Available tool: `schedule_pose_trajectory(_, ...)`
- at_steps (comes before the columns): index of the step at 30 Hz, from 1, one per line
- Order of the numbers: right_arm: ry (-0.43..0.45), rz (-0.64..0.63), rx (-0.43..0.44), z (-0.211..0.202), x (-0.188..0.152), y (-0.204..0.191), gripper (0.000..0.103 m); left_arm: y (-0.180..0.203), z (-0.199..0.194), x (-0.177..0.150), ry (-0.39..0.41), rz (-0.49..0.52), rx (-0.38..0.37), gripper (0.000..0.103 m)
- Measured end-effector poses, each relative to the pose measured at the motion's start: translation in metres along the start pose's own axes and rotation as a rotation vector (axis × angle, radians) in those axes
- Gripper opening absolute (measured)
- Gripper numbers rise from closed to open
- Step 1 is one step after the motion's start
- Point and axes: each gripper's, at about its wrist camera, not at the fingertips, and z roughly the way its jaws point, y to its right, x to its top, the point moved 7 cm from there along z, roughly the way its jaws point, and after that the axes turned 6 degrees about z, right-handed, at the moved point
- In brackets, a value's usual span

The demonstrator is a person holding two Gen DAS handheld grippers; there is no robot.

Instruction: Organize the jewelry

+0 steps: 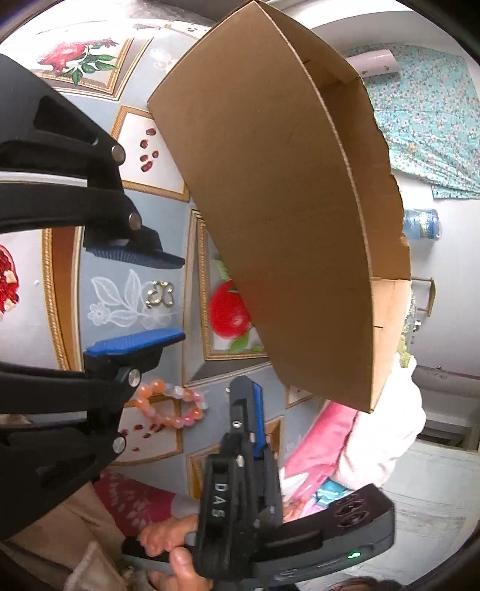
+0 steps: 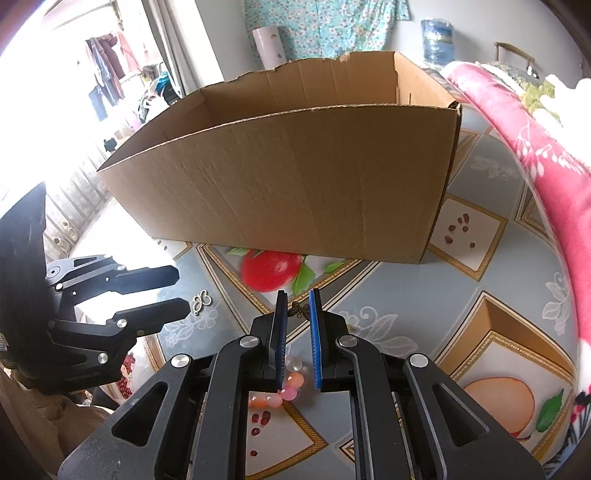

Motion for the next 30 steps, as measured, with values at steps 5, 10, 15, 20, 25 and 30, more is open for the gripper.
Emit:
schedule_pose_trajectory(5, 0.001, 0.000, 0.000, 0.000, 0.000, 0.001, 0.010, -0.004, 0.004, -0.007, -0.042, 0.043, 0.051, 0.032)
schedule_pose_trajectory(10, 0.003, 0.001, 0.000, -0.001, -0.001, 0.000, 0.010, 0.000, 0.011, -0.009, -0.073, 0.073, 0.057, 0.032)
schedule_pose_trajectory(15, 0.005, 0.001, 0.000, -0.003, -0.001, 0.000, 0.010, 0.007, 0.018, -0.004, -0.072, 0.086, 0.051, 0.032)
schedule_pose_trajectory(20, 0.006, 0.003, 0.001, -0.003, -0.001, 0.000, 0.010, 0.016, 0.023, 0.000, -0.064, 0.096, 0.035, 0.032)
schedule_pose_trajectory(25, 0.008, 0.004, 0.002, -0.003, -0.001, 0.000, 0.010, 0.016, 0.023, 0.001, -0.061, 0.073, 0.041, 0.032)
schedule_pose_trajectory(30, 0.011, 0.008, 0.003, -0.003, -0.001, 0.001, 0.010, 0.004, 0.022, 0.002, -0.081, 0.030, 0.076, 0.032)
